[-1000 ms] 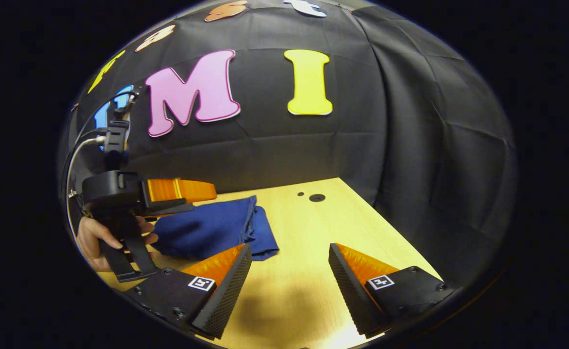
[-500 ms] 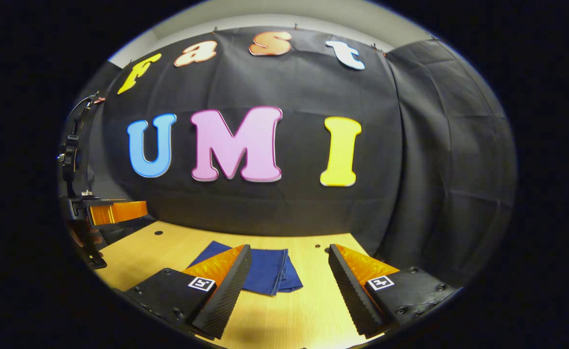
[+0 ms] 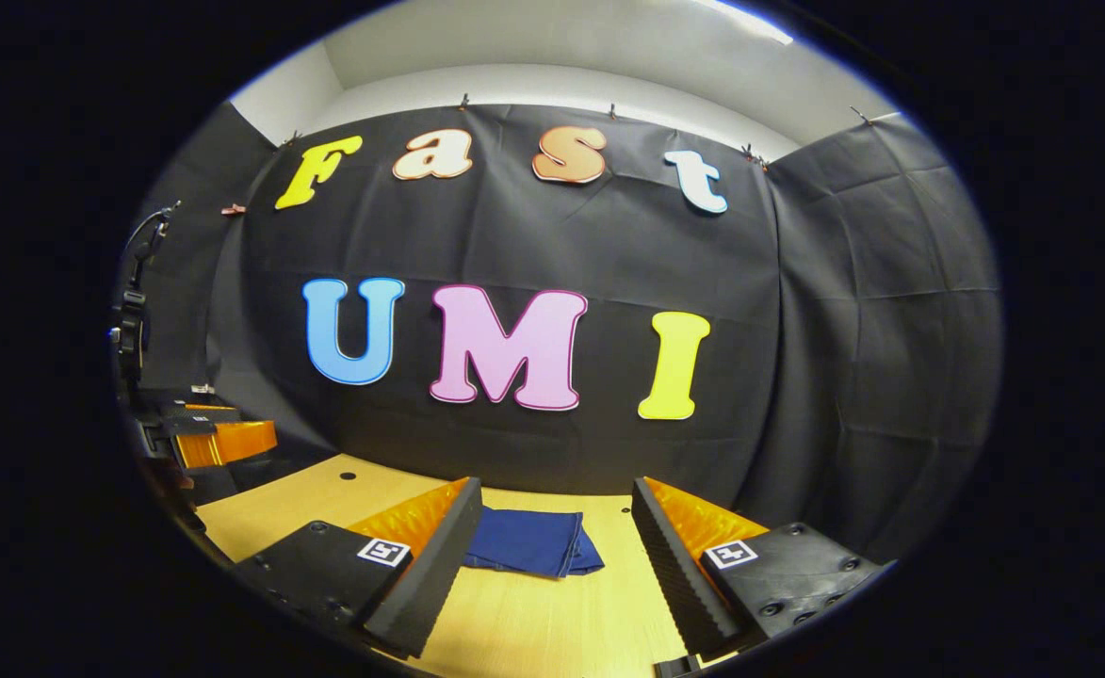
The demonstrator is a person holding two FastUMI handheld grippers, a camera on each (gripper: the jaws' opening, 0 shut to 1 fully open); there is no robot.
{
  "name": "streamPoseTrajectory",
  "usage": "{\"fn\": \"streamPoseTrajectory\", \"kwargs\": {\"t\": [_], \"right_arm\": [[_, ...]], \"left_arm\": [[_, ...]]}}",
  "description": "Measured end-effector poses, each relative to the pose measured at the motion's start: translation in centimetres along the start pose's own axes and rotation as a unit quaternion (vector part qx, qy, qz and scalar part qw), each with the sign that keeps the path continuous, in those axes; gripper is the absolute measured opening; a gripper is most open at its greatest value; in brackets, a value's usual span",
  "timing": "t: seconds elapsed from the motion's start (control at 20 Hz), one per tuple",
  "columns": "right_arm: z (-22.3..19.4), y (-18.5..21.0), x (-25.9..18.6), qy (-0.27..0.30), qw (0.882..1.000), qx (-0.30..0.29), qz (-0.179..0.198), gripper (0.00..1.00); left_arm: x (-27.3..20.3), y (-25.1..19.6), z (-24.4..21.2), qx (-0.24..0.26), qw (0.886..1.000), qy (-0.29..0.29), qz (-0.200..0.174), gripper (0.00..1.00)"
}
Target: Grasp the waist and the cuffs of the jeans and fold them to make the two legs overlap; first hold the waist and fold one-third of the jeans toward the cuffs, then hold the cuffs and fold the remaining one-third in the same direction to finish folding.
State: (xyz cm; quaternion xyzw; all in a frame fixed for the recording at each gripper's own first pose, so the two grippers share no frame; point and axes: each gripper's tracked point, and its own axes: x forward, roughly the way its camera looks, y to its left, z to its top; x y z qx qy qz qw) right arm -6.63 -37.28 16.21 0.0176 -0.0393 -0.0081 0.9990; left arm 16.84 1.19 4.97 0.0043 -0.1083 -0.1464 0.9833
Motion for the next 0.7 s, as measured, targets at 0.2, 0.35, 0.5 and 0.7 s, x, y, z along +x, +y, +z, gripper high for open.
{"fn": "streamPoseTrajectory", "kwargs": {"t": [0.2, 0.35, 0.5, 0.7], "right_arm": [[0.3, 1.4, -2.4, 0.001, 1.0, -0.003, 0.009, 0.96], [1.2, 1.3, -2.0, -0.013, 1.0, -0.006, 0.007, 0.96], [1.9, 1.2, -1.5, -0.02, 1.0, 0.0, 0.011, 0.96], [1.7, 0.3, -1.2, -0.025, 0.999, 0.004, 0.026, 0.96]], "left_arm": [[-2.4, -0.8, -0.3, -0.009, 1.0, 0.005, -0.006, 0.96], [-2.9, -0.7, -0.7, 0.003, 1.0, 0.006, -0.007, 0.96], [-2.9, -0.4, -0.9, 0.015, 1.0, 0.01, -0.001, 0.96], [-2.6, -0.1, -1.5, 0.011, 1.0, 0.019, 0.023, 0.96]]}}
